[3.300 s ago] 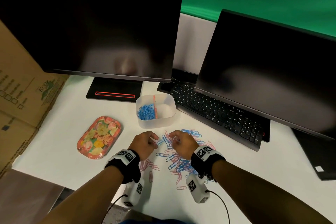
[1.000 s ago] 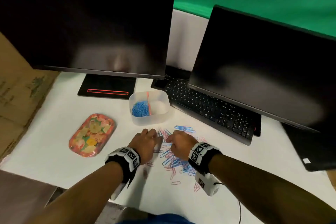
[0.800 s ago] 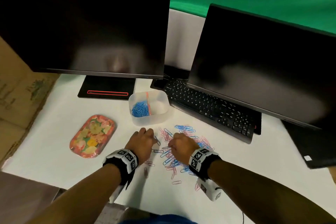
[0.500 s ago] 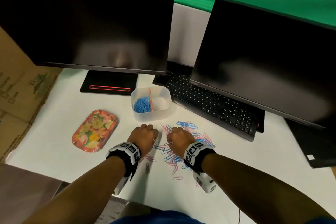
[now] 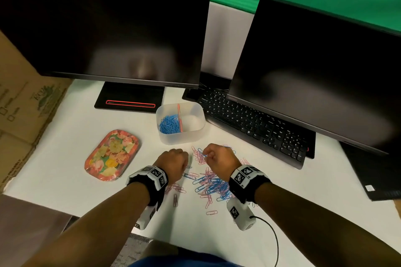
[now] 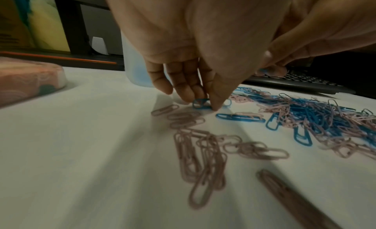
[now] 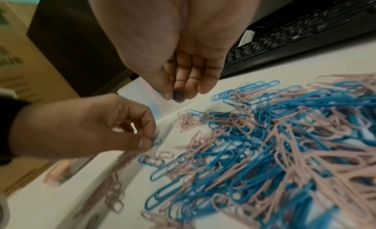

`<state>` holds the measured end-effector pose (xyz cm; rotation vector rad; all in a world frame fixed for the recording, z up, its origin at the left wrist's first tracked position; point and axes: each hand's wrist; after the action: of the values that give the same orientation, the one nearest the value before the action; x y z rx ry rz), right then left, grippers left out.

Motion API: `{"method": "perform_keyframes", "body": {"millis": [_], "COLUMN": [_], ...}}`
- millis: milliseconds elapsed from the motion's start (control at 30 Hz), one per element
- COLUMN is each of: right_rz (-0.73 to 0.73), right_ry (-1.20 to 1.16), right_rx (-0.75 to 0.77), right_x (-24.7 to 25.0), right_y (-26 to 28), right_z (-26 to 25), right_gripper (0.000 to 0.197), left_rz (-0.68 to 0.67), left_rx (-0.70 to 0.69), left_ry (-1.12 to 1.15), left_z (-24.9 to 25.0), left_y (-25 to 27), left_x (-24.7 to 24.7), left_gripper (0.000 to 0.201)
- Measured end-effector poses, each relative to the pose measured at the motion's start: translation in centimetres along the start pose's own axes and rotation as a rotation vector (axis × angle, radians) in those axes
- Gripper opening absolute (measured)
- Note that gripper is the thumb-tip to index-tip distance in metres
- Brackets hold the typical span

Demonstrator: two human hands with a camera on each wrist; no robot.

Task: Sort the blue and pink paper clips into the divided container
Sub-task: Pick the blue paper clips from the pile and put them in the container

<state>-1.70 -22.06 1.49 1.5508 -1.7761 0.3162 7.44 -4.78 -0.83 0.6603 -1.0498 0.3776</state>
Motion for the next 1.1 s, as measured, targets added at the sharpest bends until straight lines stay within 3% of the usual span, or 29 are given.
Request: {"method": "perform_keyframes", "body": {"millis": [100, 267, 400, 500, 600, 800, 1100], "right_rz": [0.012, -0.006, 0.013, 0.04, 0.073, 0.132, 0.196], "right_ry": [-0.147, -0.479, -0.829, -0.934, -0.921, -0.754, -0.51], "right_rx": [-0.048, -0.235, -0.308, -0.336, -0.353, -0.393, -0.355], "right_x": [0.8, 1.1, 1.3, 1.5, 2.0, 3.1, 3.5], "right_y": [0.7, 2.1, 3.3, 4.2, 4.8, 4.9, 6.1], "right_z": [1.2, 2.2, 2.1, 2.3, 2.9, 4.8, 7.3], "right_gripper": [0.025, 0.022, 0.007, 0.009, 0.018, 0.015, 0.013], "left_rz": [0.005, 0.017, 0.01, -0.011, -0.031, -0.062, -0.05], "left_rx": [0.023, 0.019, 0.054, 0.092, 0.107, 0.072, 0.029], "left_ry": [0.185, 0.373, 0.47, 0.486, 0.466, 0.172, 0.027], "left_z": [-0.3, -0.2, 0.3, 0.7, 1.0, 0.4, 0.6], "left_y": [0.5, 0.9, 1.0, 1.1, 1.2, 1.3, 1.3], "left_x": [0.1, 0.2, 0.1, -0.1, -0.2, -1.2, -1.7], "left_gripper": [0.018, 0.035, 0.024, 0.014, 0.009, 0.019, 0.012]}}
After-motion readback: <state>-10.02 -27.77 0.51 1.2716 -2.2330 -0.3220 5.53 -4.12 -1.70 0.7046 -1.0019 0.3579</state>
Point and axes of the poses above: each hand's wrist, its own y-axis away from the middle knuckle, its own x-axis out of the back of the hand, z = x × y, and after that the axes turned 1 degree about x, right-handed
